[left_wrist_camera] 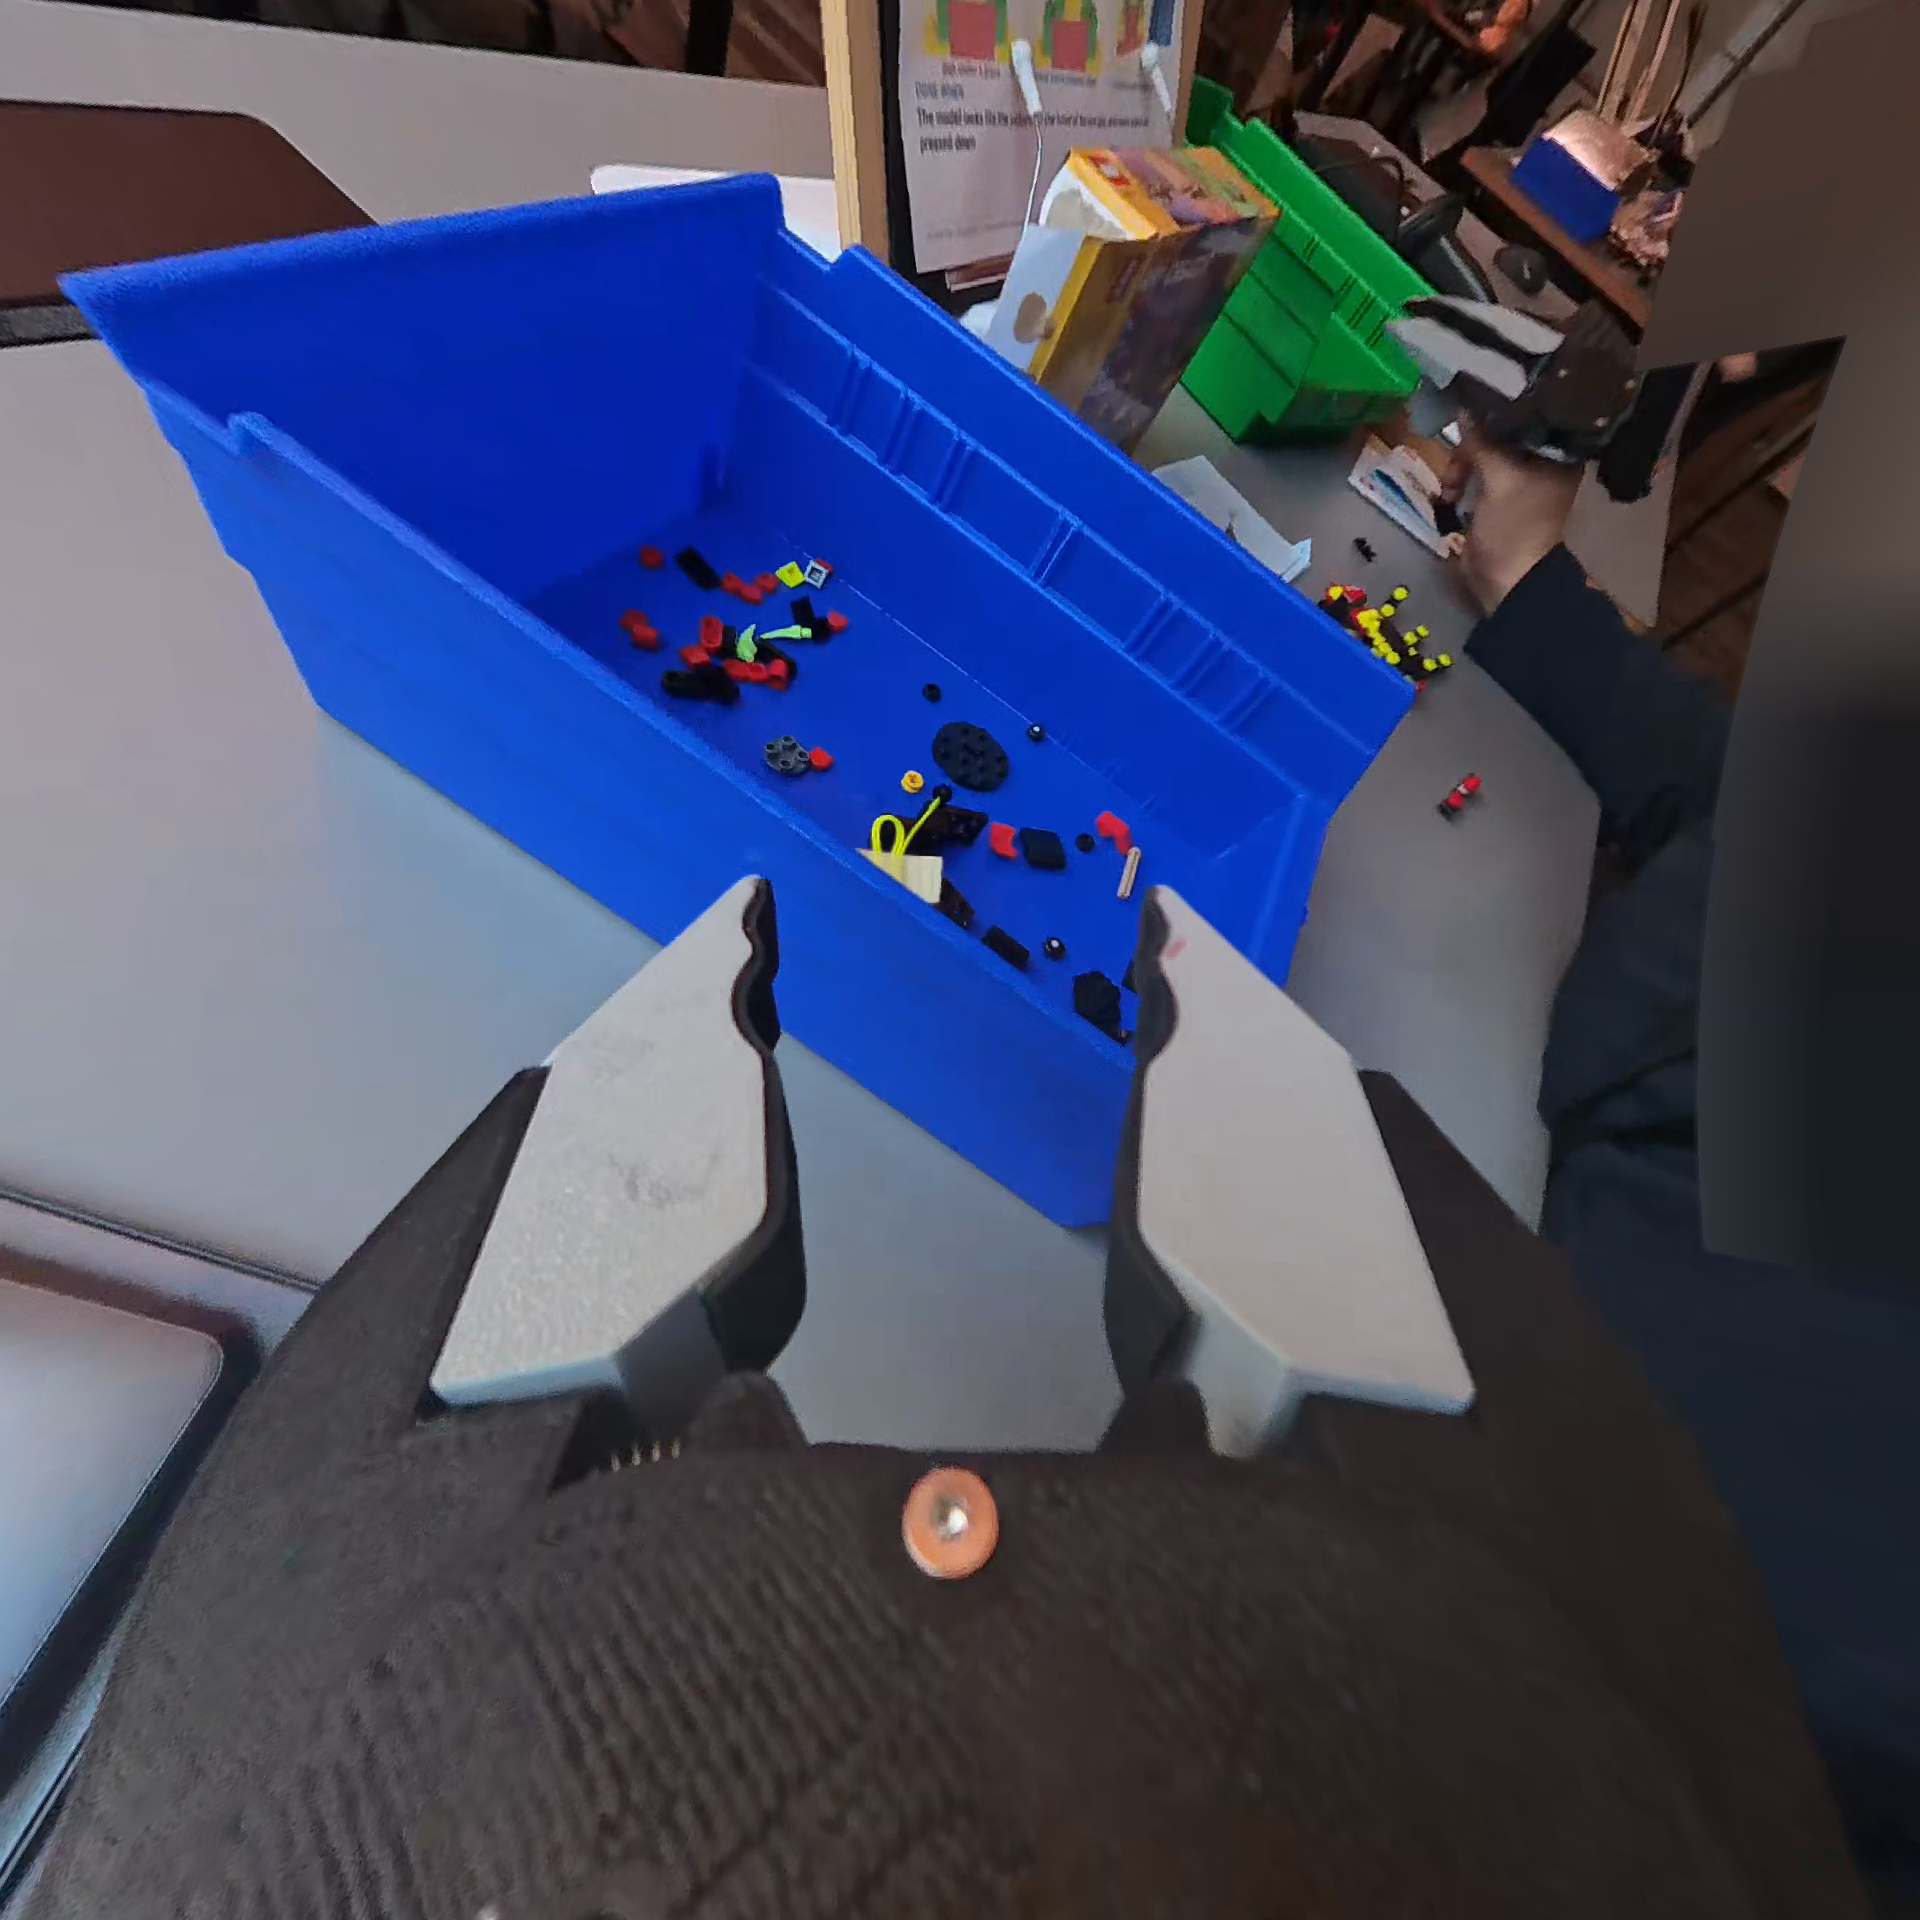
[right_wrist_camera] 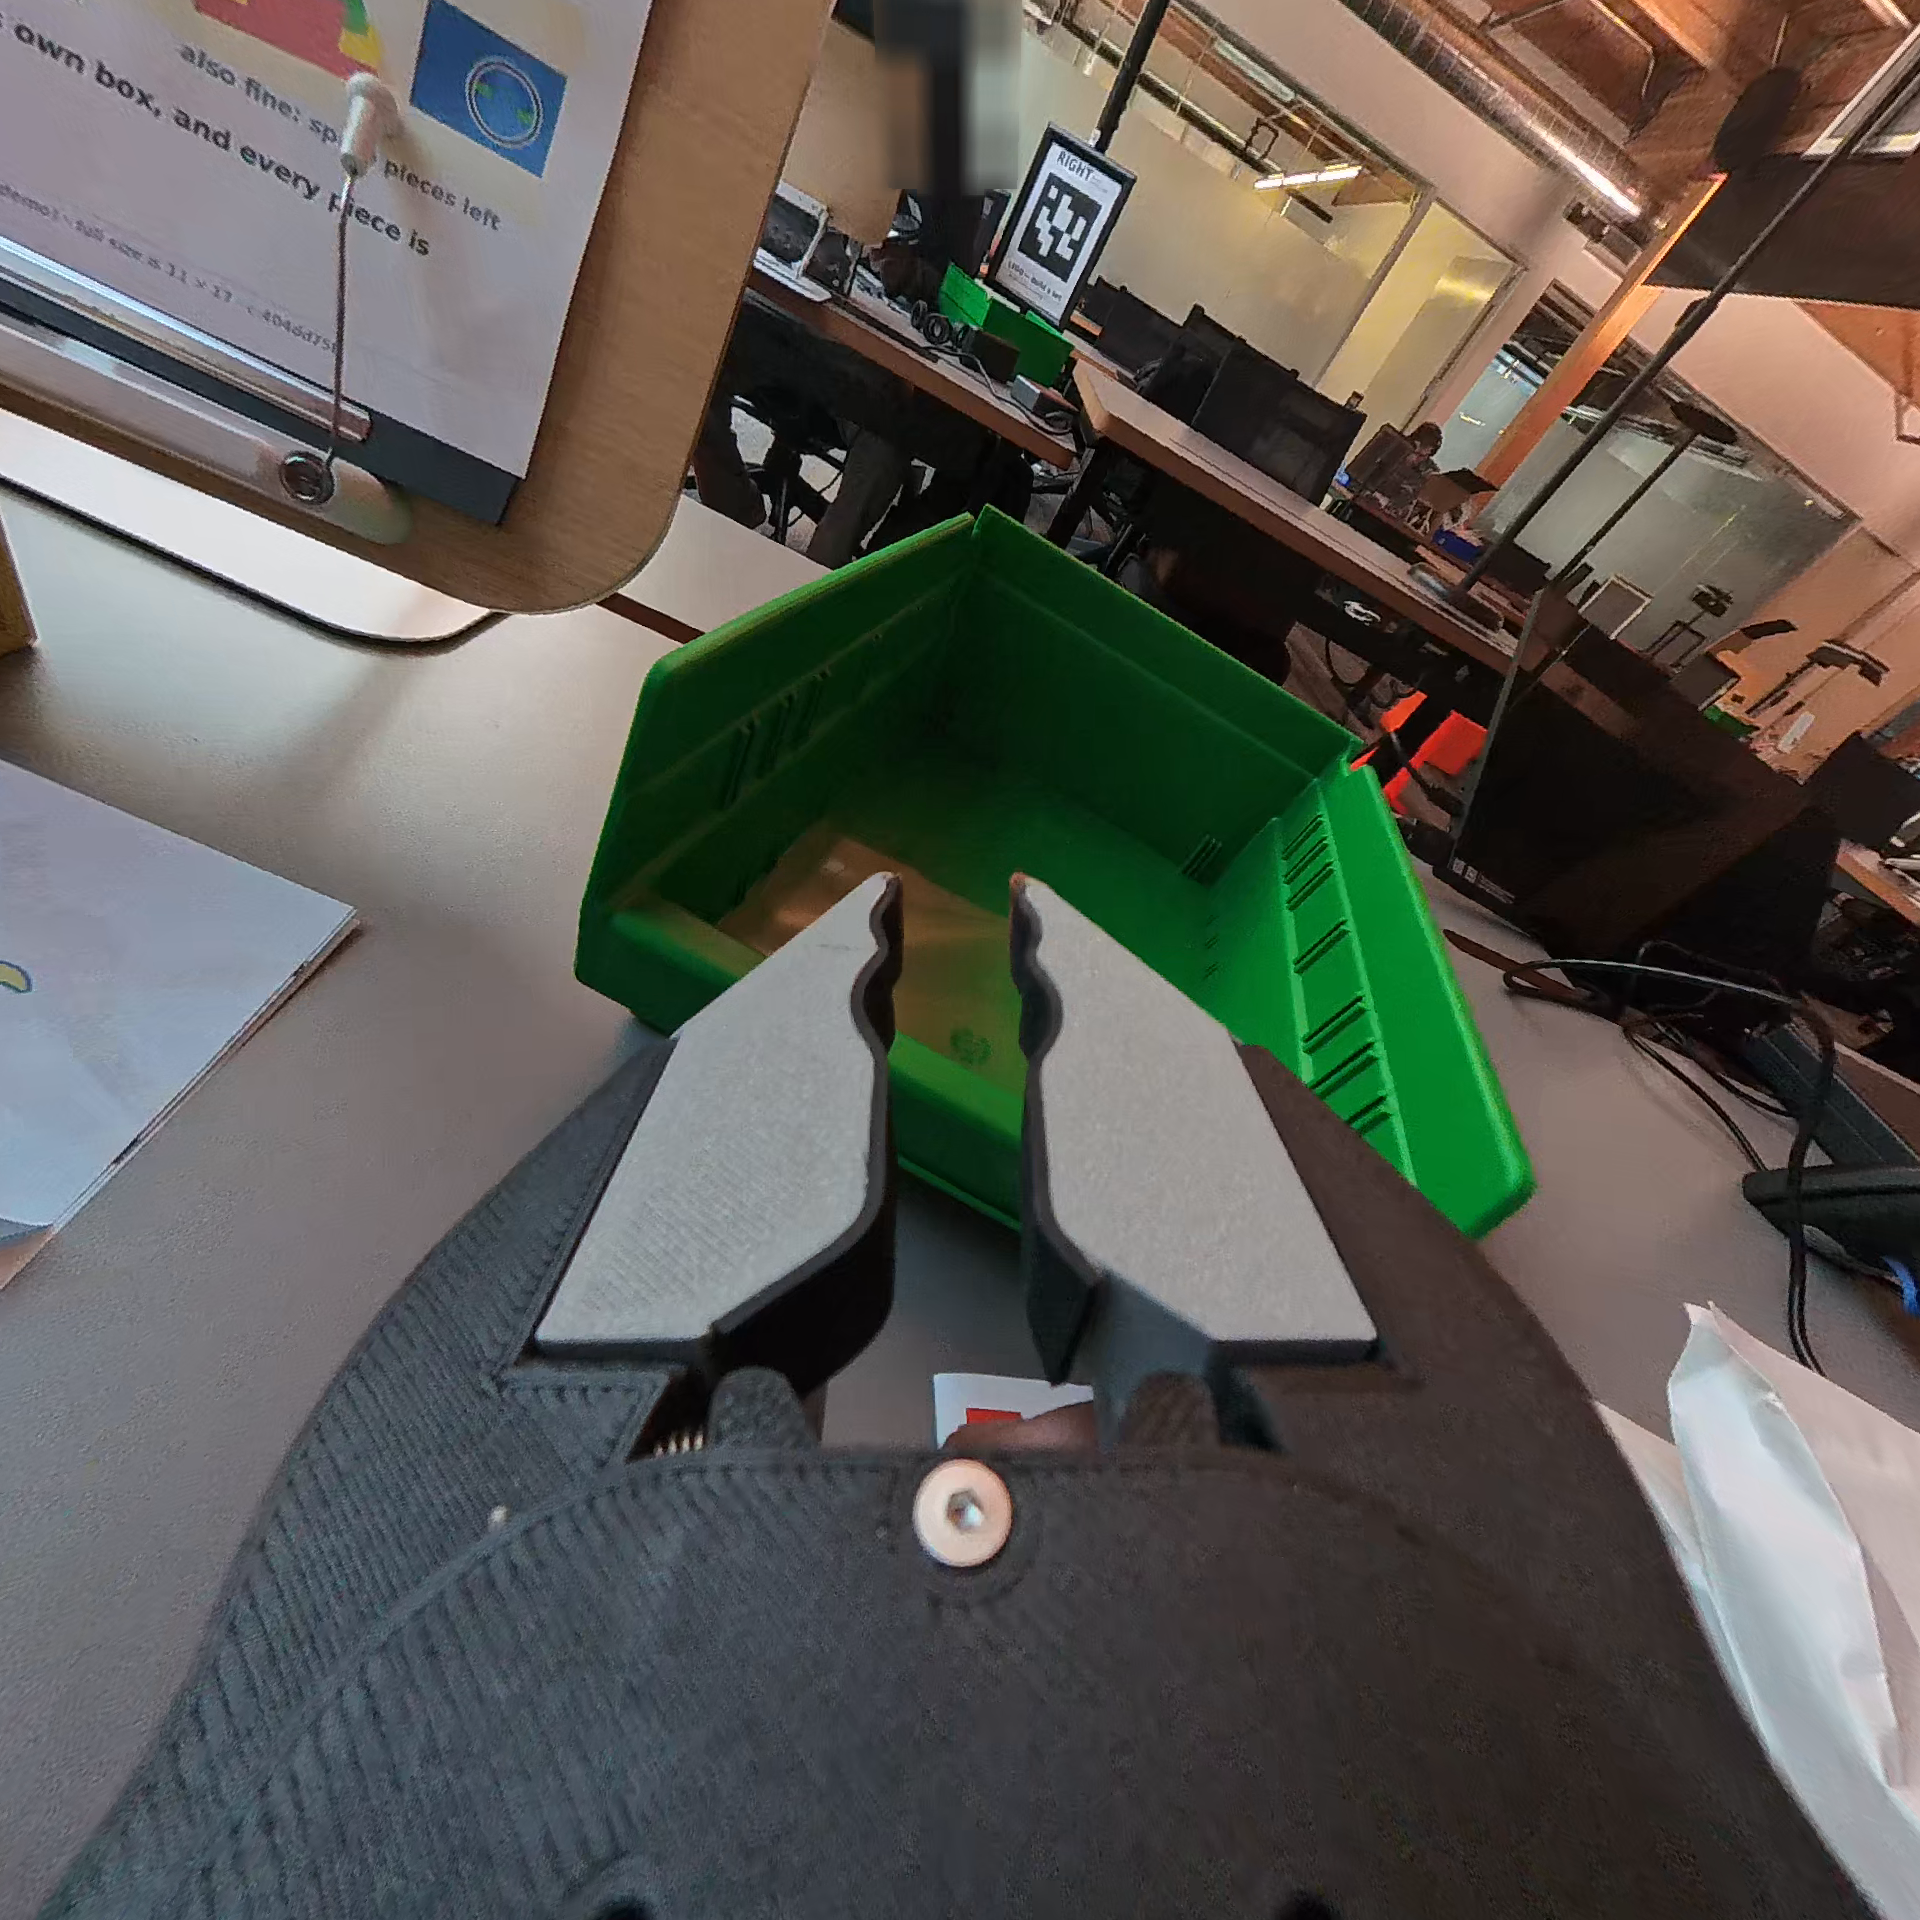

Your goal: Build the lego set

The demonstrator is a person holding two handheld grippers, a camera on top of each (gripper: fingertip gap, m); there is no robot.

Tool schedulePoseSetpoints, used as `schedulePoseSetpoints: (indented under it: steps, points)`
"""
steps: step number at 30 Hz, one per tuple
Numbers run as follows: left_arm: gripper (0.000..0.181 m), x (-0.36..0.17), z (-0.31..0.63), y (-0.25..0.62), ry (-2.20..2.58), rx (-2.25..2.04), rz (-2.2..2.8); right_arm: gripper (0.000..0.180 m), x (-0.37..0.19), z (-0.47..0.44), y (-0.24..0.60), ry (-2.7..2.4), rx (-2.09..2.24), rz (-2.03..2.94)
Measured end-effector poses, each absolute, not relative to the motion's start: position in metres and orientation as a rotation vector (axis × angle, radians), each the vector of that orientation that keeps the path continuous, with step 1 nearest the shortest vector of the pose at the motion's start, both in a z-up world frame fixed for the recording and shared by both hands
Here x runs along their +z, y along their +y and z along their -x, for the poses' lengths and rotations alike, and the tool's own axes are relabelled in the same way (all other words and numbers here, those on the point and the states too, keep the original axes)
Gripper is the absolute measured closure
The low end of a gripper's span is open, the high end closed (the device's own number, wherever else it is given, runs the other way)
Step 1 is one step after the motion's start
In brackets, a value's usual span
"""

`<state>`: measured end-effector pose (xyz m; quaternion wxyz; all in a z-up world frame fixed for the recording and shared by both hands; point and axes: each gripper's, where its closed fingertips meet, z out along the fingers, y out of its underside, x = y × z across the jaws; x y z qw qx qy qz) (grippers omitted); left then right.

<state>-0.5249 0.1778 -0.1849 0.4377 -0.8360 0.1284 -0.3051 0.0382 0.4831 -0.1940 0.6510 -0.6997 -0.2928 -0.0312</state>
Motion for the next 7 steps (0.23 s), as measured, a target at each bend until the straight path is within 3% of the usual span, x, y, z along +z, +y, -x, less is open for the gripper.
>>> schedulePoseSetpoints:
  steps: [1, 7]
  points:
    - [0.113, -0.189, 0.522, 0.179, 0.336, -0.728, 2.1, 0.162, -0.192, -0.039, 0.483, -0.66, -0.066, 1.584]
    - [0.106, -0.212, 0.531, 0.188, 0.334, -0.578, 2.195, 0.163, -0.186, -0.044, 0.481, -0.626, -0.043, 1.571]
